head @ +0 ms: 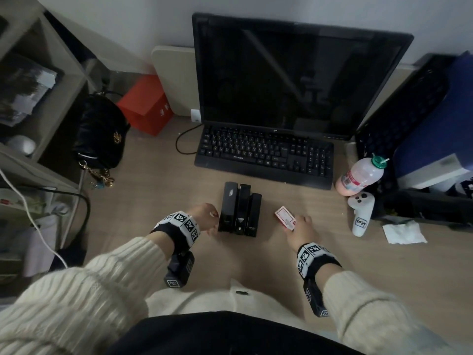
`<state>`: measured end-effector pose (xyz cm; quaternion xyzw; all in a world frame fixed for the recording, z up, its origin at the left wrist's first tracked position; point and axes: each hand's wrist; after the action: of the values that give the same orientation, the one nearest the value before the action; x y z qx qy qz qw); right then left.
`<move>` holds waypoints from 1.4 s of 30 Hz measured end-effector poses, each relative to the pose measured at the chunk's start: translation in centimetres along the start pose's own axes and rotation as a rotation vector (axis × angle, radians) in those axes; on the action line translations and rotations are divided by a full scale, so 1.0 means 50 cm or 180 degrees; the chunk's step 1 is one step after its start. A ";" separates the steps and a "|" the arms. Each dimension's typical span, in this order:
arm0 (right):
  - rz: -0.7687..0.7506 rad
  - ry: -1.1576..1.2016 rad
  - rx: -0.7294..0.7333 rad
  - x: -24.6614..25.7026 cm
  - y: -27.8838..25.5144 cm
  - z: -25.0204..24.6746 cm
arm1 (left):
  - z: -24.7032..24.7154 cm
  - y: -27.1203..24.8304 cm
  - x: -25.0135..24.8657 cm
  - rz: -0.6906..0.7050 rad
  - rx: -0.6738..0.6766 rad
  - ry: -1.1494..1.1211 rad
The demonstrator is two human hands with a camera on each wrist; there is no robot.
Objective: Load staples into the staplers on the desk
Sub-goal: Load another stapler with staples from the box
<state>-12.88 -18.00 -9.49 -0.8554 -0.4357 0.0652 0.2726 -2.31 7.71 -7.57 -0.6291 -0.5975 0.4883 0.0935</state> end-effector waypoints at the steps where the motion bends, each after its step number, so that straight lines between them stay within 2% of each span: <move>1: -0.0032 -0.0070 0.0019 0.002 -0.002 0.002 | -0.001 -0.004 0.000 0.0033 -0.0001 -0.0001; 8: -0.0074 -0.0132 -0.0112 0.011 -0.025 -0.001 | -0.014 -0.042 0.001 0.0172 -0.0153 -0.0154; 12: -0.0280 0.0327 -0.0535 0.022 -0.044 -0.022 | -0.033 -0.070 -0.010 0.0629 -0.0819 -0.0317; 15: -0.0721 0.0598 -0.0675 0.035 -0.072 -0.044 | -0.033 -0.084 -0.031 0.0944 -0.1033 -0.0612; 20: -0.1419 0.0646 -0.0485 0.062 -0.119 -0.052 | -0.013 -0.107 -0.066 0.1056 -0.0839 -0.0851; 26: -0.2050 0.0180 -0.0517 0.099 -0.167 -0.053 | 0.016 -0.127 -0.079 0.0853 -0.0220 -0.1209; 31: -0.1975 0.0427 -0.0647 0.097 -0.172 -0.053 | 0.013 -0.131 -0.070 0.0786 -0.0295 -0.1860; 36: -0.1363 0.1571 -0.0901 0.073 -0.163 -0.051 | -0.018 -0.131 -0.038 0.0623 -0.0202 -0.2488; 39: -0.1126 0.2435 -0.0350 0.085 -0.155 -0.046 | -0.027 -0.131 -0.035 0.0624 -0.0138 -0.2784; 42: -0.1193 0.2835 0.0302 0.106 -0.154 -0.050 | -0.028 -0.128 -0.037 0.0631 -0.0016 -0.2921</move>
<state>-14.20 -11.25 -2.67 -0.6935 -0.4198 -0.3377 0.4784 -5.17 8.51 -1.44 -0.4025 -0.5153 0.7212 -0.2289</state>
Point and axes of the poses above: each hand's wrist, its own y-axis towards the middle knuckle, its own z-axis out of the palm, x = y × z, and after that the axes turned 5 degrees about -y, right-handed
